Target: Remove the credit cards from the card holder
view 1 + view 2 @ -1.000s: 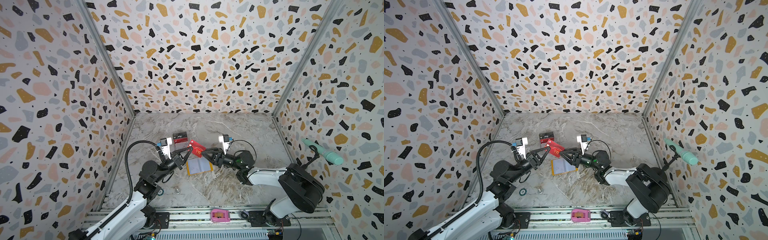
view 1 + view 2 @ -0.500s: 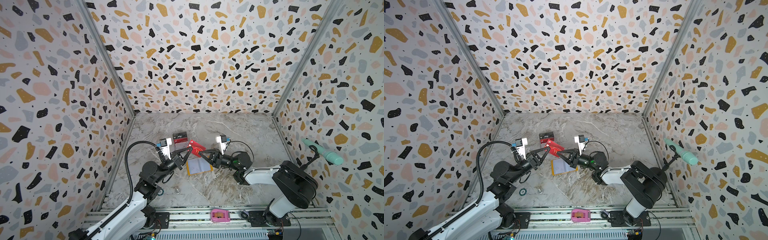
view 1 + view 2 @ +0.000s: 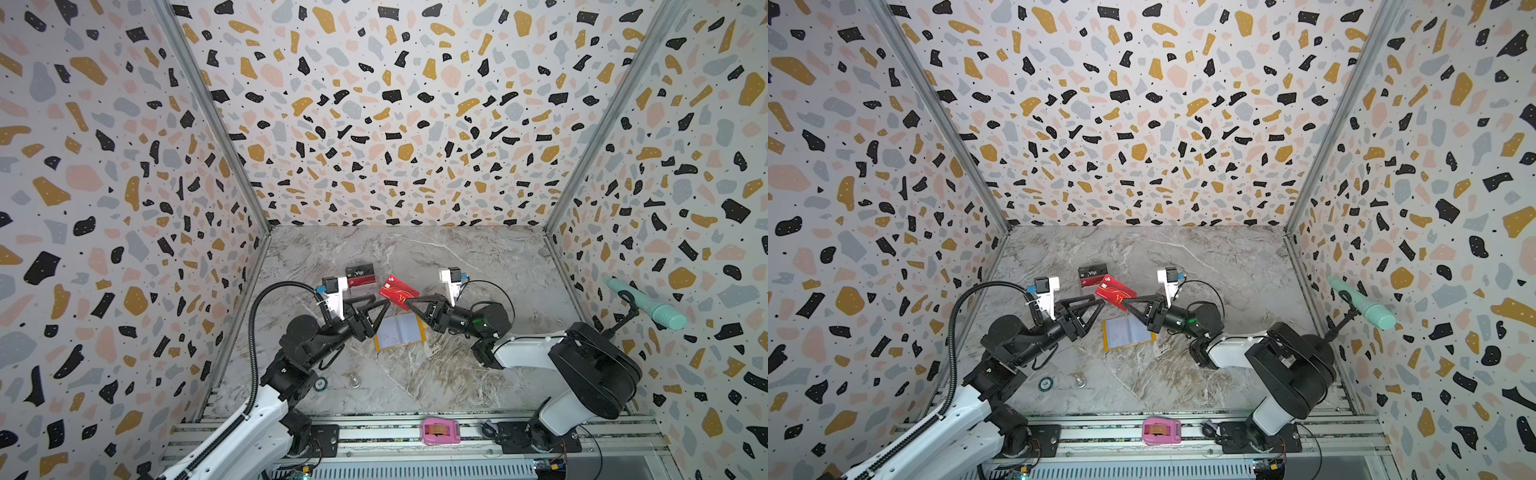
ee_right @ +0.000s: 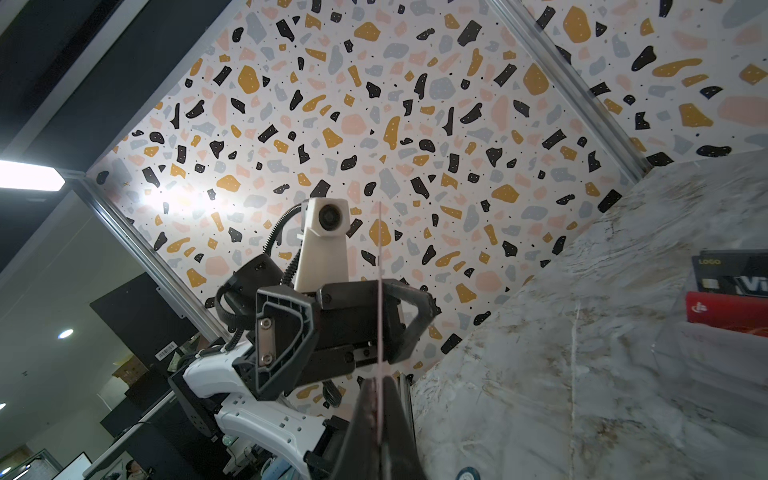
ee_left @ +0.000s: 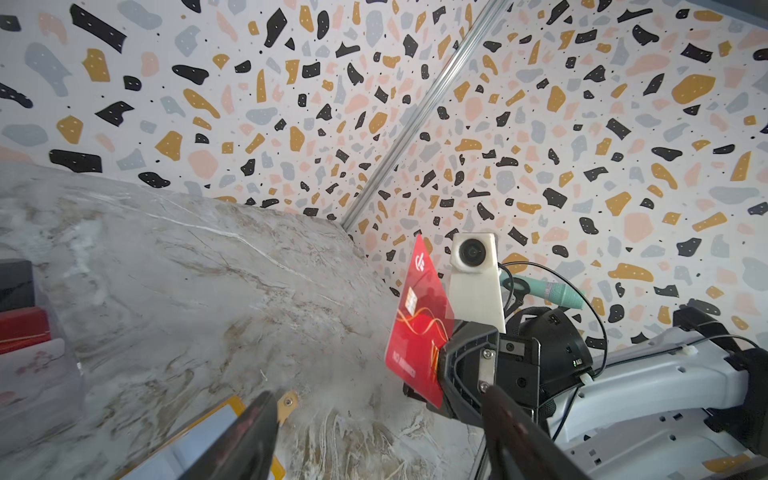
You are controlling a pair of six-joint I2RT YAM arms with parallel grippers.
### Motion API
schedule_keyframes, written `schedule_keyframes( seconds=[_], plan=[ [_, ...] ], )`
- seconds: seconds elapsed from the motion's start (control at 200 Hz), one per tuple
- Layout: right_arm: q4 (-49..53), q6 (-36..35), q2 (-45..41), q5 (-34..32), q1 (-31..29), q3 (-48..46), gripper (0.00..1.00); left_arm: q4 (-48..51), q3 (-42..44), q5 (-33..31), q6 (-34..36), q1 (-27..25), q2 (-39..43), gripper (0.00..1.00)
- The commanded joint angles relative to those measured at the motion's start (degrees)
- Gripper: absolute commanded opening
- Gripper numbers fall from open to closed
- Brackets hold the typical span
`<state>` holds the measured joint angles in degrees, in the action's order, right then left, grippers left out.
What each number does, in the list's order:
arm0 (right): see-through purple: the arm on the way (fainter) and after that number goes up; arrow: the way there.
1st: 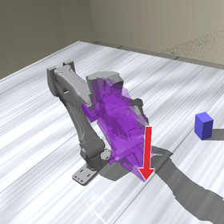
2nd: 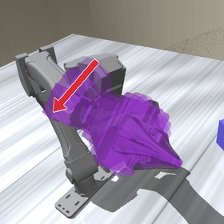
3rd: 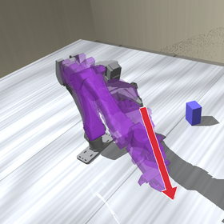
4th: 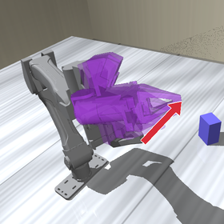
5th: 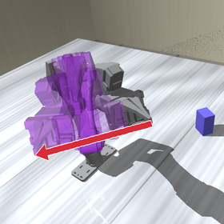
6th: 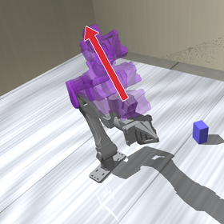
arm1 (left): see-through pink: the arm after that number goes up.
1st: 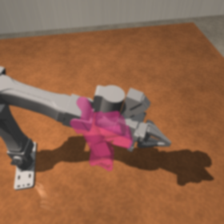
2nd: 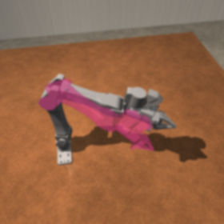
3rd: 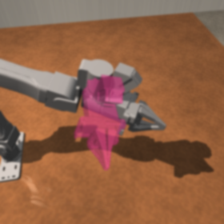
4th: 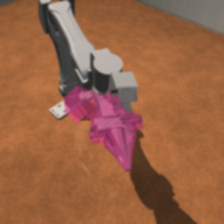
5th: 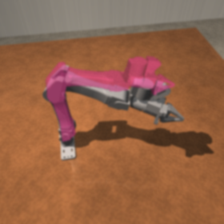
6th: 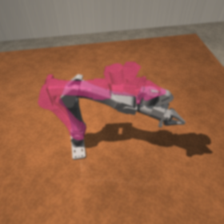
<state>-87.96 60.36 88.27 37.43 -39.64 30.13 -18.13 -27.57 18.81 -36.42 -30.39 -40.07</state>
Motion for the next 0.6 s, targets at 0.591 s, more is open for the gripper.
schedule_keyframes(
  seconds=[0.591],
  plan=[
    [98.11,-60.97,-9.95,11.55,6.10,21.00,0.00,41.81,-24.43,10.17,31.91,-0.02,-11.01,0.81]
  ],
)
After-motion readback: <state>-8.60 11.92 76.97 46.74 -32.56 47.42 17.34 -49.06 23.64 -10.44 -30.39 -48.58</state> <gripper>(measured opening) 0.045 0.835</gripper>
